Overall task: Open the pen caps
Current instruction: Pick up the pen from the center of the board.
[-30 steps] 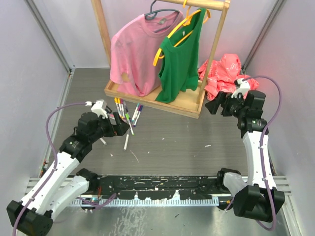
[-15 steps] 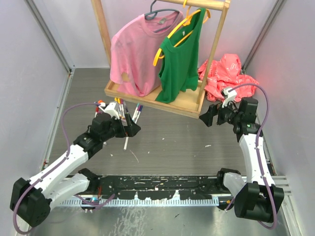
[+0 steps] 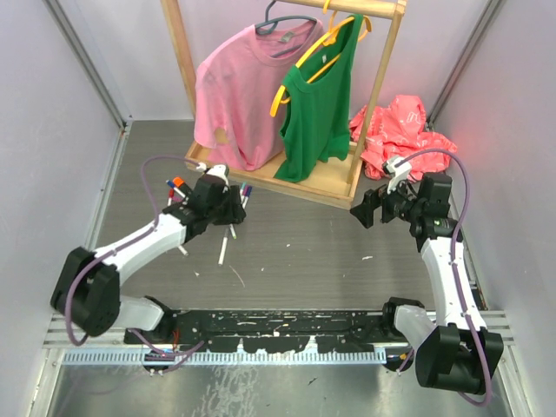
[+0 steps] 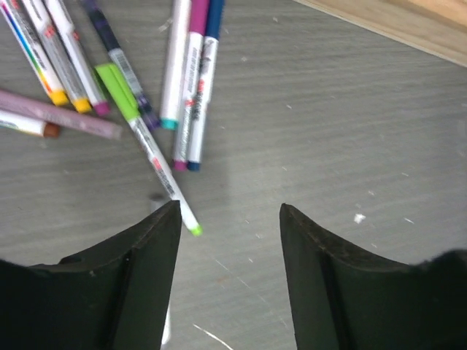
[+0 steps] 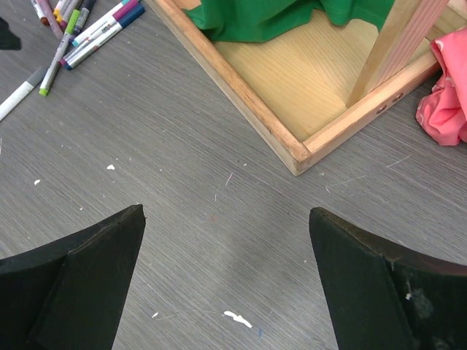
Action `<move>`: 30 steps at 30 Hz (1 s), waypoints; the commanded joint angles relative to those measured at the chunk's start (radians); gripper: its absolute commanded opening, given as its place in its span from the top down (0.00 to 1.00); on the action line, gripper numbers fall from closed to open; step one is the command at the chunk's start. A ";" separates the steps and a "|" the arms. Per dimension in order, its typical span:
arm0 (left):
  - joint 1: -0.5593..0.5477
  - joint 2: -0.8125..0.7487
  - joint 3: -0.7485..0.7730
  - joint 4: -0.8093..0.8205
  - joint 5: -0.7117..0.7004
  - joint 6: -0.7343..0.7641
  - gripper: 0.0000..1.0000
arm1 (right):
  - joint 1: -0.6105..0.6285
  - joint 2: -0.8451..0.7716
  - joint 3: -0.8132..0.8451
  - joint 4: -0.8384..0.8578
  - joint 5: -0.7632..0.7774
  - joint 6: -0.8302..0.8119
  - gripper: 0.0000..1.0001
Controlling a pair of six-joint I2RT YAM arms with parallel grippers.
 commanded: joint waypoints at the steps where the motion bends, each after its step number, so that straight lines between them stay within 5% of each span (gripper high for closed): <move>1: -0.003 0.109 0.104 -0.073 -0.176 0.069 0.48 | 0.006 -0.024 0.044 0.014 0.000 -0.020 0.00; 7: 0.003 0.264 0.223 -0.129 -0.258 0.058 0.73 | 0.008 -0.032 0.041 0.015 -0.005 -0.011 0.00; 30: 0.007 0.387 0.206 -0.050 -0.289 0.011 0.72 | 0.017 -0.029 0.030 0.026 -0.018 0.000 0.00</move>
